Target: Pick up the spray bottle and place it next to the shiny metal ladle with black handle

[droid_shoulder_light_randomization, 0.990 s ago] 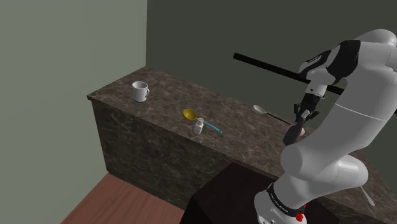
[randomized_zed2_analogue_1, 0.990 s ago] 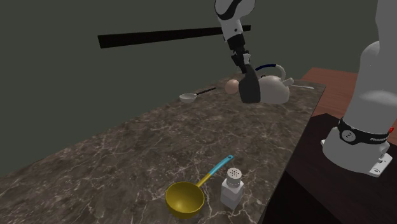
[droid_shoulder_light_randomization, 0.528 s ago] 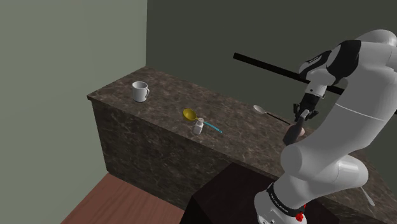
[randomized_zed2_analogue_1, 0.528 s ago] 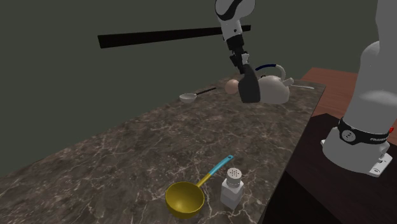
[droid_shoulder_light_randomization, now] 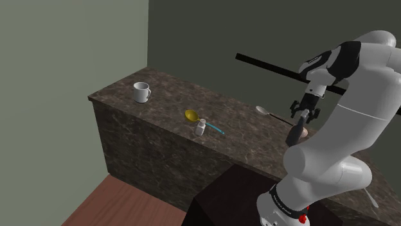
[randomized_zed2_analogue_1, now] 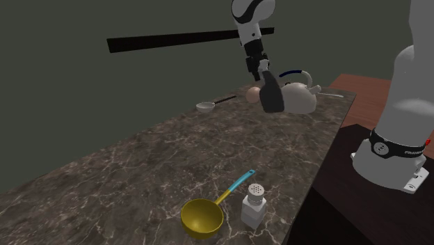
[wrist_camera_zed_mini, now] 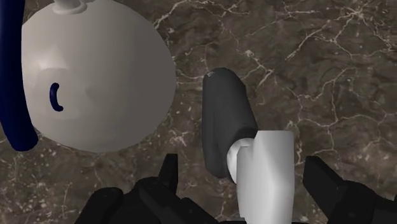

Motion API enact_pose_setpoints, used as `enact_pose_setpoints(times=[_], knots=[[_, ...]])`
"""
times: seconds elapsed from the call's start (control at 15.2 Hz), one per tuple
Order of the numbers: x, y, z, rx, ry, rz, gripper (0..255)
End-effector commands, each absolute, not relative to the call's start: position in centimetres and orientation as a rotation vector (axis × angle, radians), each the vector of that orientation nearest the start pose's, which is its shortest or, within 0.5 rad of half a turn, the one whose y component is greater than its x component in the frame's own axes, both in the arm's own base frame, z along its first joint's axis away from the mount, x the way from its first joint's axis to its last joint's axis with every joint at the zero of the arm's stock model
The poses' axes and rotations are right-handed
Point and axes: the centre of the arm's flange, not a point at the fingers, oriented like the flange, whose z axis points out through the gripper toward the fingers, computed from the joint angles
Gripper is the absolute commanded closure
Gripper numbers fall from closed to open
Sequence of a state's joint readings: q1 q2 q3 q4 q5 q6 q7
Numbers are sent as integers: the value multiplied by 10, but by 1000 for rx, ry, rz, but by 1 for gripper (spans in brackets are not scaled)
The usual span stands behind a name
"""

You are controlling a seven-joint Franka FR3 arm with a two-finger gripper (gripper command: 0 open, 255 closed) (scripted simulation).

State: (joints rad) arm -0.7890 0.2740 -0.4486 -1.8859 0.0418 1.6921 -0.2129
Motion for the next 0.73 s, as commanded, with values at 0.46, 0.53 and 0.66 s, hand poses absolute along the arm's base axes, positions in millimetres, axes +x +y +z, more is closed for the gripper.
enact_pose_setpoints(times=[0.46,0.53,0.66], knots=[[190,-537,351,-2411,1409,670,0],[190,-537,351,-2411,1409,670,0],[190,-537,351,-2411,1409,670,0]])
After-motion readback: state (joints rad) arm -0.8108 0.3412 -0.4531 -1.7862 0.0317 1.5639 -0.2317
